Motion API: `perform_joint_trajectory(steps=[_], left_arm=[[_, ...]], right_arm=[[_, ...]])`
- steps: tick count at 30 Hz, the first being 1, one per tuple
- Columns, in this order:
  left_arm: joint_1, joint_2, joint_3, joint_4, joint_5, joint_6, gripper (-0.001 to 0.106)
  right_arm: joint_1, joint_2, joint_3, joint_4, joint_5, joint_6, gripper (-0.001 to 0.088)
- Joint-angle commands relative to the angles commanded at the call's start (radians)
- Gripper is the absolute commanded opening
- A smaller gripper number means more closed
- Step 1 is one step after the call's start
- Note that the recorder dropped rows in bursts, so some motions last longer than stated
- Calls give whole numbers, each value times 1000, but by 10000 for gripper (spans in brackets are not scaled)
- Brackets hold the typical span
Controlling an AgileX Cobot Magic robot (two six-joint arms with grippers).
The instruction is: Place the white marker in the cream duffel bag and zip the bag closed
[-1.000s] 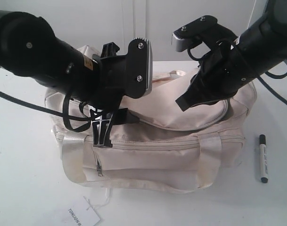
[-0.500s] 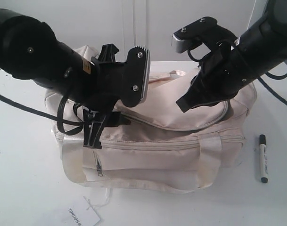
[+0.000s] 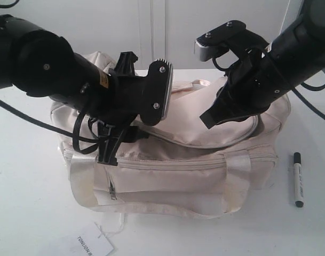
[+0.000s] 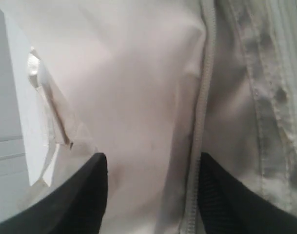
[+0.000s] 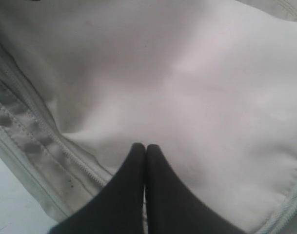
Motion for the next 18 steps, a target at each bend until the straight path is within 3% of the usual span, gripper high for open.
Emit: perform_joint_trajectory(steps=[5, 9, 18], left_arm=[[0, 2, 0, 0, 34, -20, 545], [0, 15, 0, 0, 50, -20, 339], [0, 22, 0, 0, 43, -25, 34]], right_arm=[[0, 0, 0, 0, 0, 0, 0], [0, 0, 0, 0, 0, 0, 0], [0, 0, 0, 0, 2, 0, 0]])
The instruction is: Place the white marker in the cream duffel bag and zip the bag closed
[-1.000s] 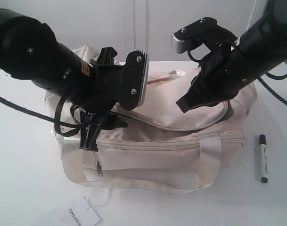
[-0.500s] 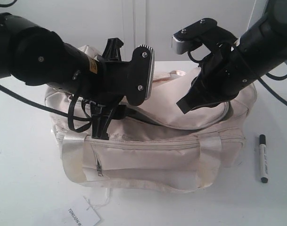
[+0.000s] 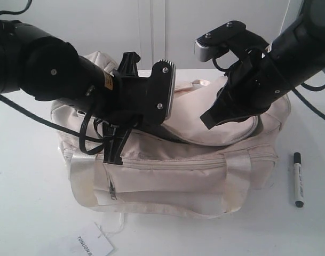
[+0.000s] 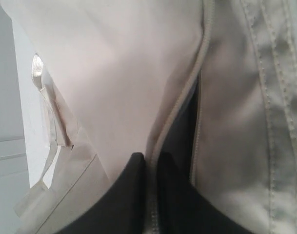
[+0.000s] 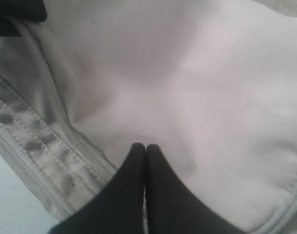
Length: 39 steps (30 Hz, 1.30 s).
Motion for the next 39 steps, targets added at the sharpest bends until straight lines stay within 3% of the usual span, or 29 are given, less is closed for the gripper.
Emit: perform_joint_trajectory(steps=[5, 14, 23, 27, 32, 39], left_arm=[[0, 0, -7, 0, -37, -74, 0], [0, -22, -109, 0, -28, -261, 0], [0, -39, -179, 12, 37, -272, 0], [2, -39, -179, 75, 22, -286, 0], [43, -39, -179, 82, 20, -397, 0], [108, -39, -179, 66, 20, -517, 0]], right_arm=[[0, -17, 0, 16, -5, 0, 0], [0, -121, 0, 16, -12, -52, 0], [0, -122, 2, 33, 35, -60, 0], [0, -108, 2, 101, 66, -157, 0], [0, -73, 2, 239, 101, -312, 0], [0, -18, 2, 295, 100, -371, 0]])
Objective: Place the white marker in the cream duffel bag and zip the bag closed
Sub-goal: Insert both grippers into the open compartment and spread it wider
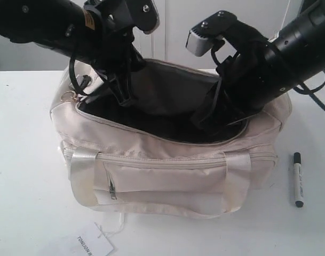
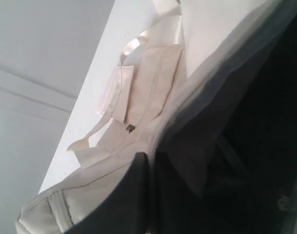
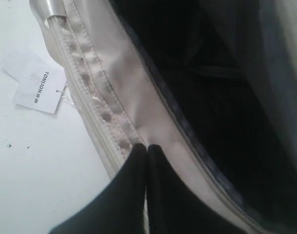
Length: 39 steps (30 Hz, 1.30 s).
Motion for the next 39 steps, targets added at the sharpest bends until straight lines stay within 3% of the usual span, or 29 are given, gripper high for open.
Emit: perform_joint_trajectory(steps=[6, 12, 17, 21, 29, 35, 39], left_arm=[[22, 0, 0, -112, 3, 5, 0], [41, 0, -1, -173, 55, 7, 0], [52, 0, -2, -215, 61, 10, 0], [78, 2, -2, -318, 62, 53, 0], [115, 2, -2, -581, 86, 247, 0], [115, 2, -2, -584, 91, 247, 0], [115, 2, -2, -584, 106, 247, 0]], right_arm=[[0, 48, 0, 163, 8, -182, 0], [0, 99, 0, 219, 1, -230, 0], [0, 130, 0, 324, -8, -365, 12], [7, 148, 0, 363, -23, -497, 112], [35, 216, 0, 387, -108, -572, 385], [90, 280, 0, 437, -215, -581, 408], [94, 314, 0, 493, -208, -581, 406]])
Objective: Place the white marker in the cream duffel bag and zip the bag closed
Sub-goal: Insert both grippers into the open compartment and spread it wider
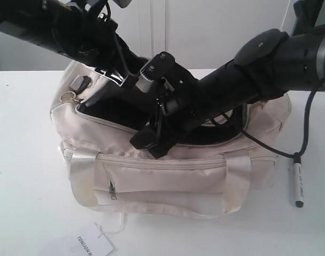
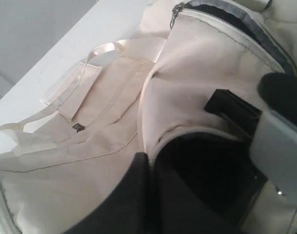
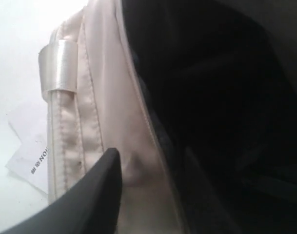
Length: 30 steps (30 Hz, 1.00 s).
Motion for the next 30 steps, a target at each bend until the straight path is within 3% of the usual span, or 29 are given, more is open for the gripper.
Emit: perform_joint_trajectory(steps=[2, 5, 7, 20, 30], left_arm=[[0, 0, 0, 0, 0, 0, 0], [0, 0, 0, 0, 0, 0, 0], [0, 0, 0, 0, 0, 0, 0], [0, 0, 2, 0, -30, 0, 0], [0, 48, 2, 2, -217, 5, 0]], right_arm=[[0, 0, 0, 3, 8, 0, 360], [0, 0, 0, 3, 45, 0, 111], [0, 0, 0, 1, 45, 0, 0], [0, -88, 0, -2, 53, 0, 0], [0, -116, 0, -27, 131, -11, 0]])
